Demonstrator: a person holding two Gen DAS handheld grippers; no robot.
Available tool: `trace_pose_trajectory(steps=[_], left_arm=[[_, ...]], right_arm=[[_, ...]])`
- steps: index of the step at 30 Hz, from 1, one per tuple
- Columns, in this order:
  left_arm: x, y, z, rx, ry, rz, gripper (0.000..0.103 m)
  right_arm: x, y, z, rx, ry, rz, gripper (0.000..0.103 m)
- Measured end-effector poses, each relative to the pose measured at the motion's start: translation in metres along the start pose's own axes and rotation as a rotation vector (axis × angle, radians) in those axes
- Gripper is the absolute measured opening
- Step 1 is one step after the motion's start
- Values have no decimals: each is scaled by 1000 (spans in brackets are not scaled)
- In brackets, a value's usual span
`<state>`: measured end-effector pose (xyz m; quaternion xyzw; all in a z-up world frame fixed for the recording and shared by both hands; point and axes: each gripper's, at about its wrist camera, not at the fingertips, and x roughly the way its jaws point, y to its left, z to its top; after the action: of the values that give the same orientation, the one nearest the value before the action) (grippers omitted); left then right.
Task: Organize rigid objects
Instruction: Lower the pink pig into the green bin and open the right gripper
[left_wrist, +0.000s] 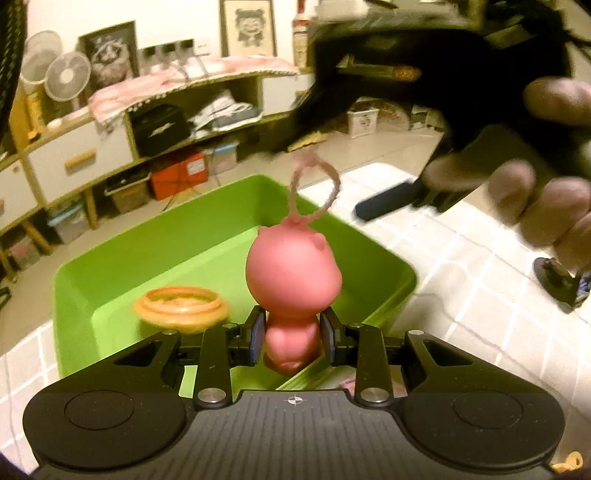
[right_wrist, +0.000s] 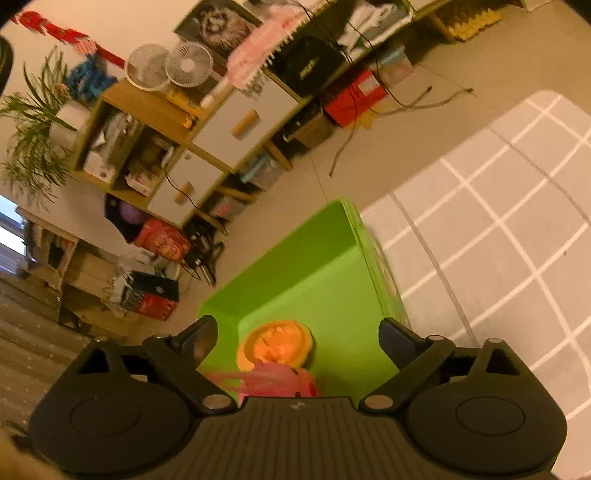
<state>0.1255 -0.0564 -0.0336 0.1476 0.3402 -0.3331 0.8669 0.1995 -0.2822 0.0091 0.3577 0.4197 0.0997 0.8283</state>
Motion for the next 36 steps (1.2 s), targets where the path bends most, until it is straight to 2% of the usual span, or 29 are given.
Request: trace_pose_trajectory(steps=[6, 9, 11, 12, 13, 18, 22, 36], left_arm=[[11, 10, 14, -65, 27, 38, 37], [18, 25, 25, -144, 46, 44, 39], [17, 34, 29, -196, 41, 43, 50], [14, 37, 29, -213, 23, 44, 65], [8, 38, 28, -228, 0, 46, 75], [-14, 37, 24, -238, -17, 46, 76], [-35, 41, 20, -272, -36, 56, 84], [-88, 31, 8, -321, -83, 97, 95]], right_arm=[[-14, 4, 4, 10, -29, 28, 72], [-20, 5, 1, 17, -32, 32, 72], [-24, 5, -1, 18, -35, 28, 72], [-25, 5, -1, 17, -36, 27, 72], [-28, 6, -2, 14, -37, 24, 72], [-44, 10, -11, -22, -48, 1, 72], [-58, 20, -23, -74, -53, -23, 72], [-113, 55, -73, -234, -70, -55, 72]])
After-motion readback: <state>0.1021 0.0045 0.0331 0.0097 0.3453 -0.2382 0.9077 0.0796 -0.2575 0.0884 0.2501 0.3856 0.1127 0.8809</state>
